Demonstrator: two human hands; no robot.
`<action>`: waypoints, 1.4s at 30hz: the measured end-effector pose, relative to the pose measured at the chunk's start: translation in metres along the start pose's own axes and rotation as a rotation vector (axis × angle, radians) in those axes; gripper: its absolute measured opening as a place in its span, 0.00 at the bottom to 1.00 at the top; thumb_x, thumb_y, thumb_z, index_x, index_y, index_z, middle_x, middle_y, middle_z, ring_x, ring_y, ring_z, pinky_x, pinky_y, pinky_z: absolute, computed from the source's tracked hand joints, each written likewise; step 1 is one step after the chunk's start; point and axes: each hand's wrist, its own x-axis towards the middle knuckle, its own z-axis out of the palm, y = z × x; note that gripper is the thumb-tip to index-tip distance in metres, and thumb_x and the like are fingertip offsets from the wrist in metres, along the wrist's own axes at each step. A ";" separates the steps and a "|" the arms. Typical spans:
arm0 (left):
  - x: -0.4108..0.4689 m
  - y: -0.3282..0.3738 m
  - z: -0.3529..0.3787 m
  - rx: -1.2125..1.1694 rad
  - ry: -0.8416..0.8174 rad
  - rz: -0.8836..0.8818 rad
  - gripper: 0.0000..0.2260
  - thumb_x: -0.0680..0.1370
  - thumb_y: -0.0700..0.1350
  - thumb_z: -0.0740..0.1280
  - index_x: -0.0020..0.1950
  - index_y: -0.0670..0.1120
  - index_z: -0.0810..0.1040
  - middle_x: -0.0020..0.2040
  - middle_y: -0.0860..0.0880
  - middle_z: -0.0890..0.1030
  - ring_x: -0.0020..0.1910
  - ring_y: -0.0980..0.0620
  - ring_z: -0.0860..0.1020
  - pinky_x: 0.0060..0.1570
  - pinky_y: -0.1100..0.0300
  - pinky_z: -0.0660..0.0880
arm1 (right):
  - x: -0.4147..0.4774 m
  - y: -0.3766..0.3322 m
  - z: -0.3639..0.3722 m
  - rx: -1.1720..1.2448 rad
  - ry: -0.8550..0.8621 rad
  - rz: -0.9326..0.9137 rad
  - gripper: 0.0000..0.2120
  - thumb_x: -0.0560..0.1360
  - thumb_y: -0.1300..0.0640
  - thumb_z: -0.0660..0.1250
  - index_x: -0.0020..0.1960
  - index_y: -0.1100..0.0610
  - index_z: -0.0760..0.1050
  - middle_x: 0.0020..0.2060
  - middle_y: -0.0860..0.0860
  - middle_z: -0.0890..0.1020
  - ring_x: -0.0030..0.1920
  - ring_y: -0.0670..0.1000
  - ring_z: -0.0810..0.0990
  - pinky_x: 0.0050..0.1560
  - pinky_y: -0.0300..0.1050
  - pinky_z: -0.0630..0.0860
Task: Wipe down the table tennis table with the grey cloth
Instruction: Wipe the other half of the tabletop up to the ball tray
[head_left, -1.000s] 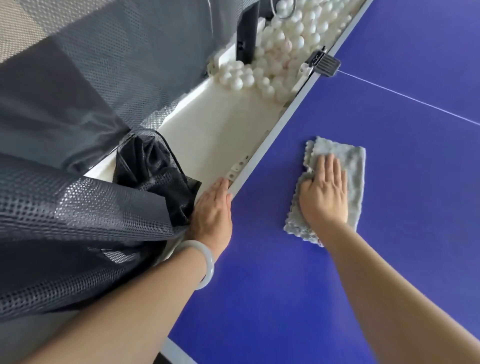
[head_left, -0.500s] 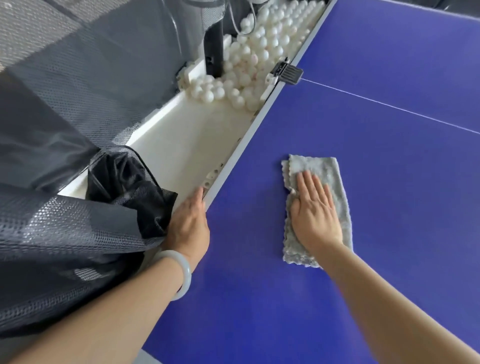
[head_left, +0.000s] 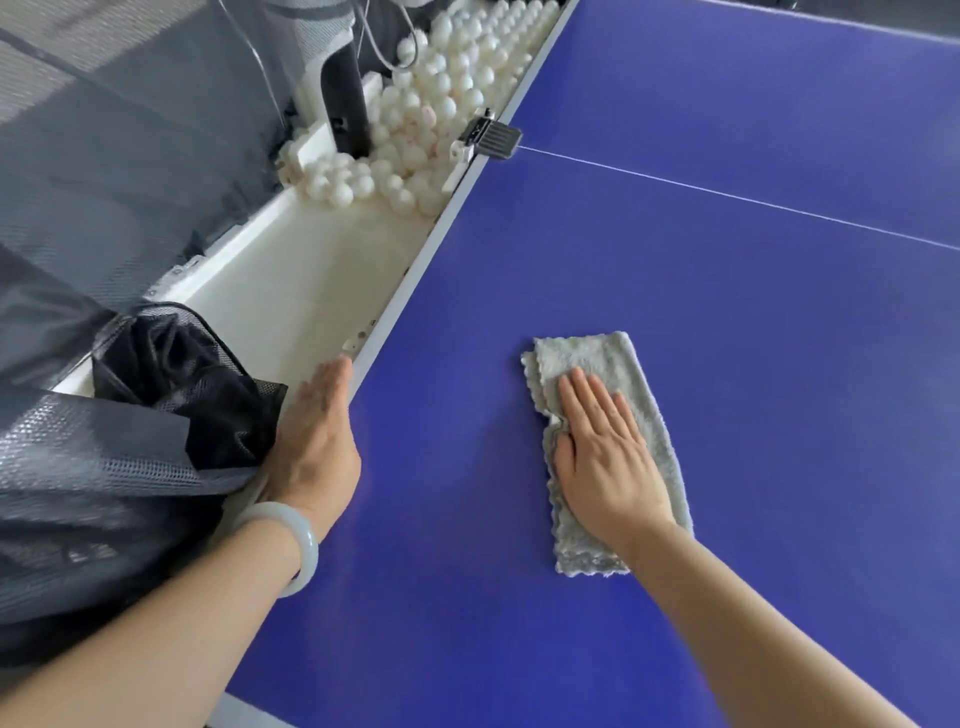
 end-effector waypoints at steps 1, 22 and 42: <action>-0.001 0.009 0.001 0.026 0.001 0.089 0.28 0.80 0.30 0.55 0.80 0.40 0.55 0.80 0.43 0.58 0.79 0.46 0.57 0.78 0.54 0.51 | 0.005 0.006 -0.002 -0.004 -0.004 0.046 0.29 0.83 0.50 0.43 0.82 0.54 0.43 0.81 0.48 0.44 0.79 0.44 0.39 0.79 0.44 0.37; 0.063 0.074 0.038 0.142 -0.040 0.077 0.27 0.83 0.55 0.51 0.81 0.48 0.52 0.82 0.51 0.50 0.80 0.53 0.46 0.78 0.50 0.43 | 0.050 0.009 -0.007 0.086 -0.034 -0.192 0.28 0.81 0.47 0.46 0.81 0.46 0.50 0.80 0.43 0.49 0.80 0.49 0.38 0.78 0.52 0.35; 0.059 0.079 0.026 -0.286 0.092 -0.067 0.25 0.79 0.56 0.50 0.71 0.44 0.67 0.68 0.50 0.67 0.68 0.51 0.68 0.70 0.55 0.67 | 0.190 -0.046 0.001 0.111 -0.216 -0.751 0.30 0.77 0.48 0.47 0.79 0.48 0.61 0.79 0.43 0.58 0.80 0.46 0.48 0.80 0.50 0.40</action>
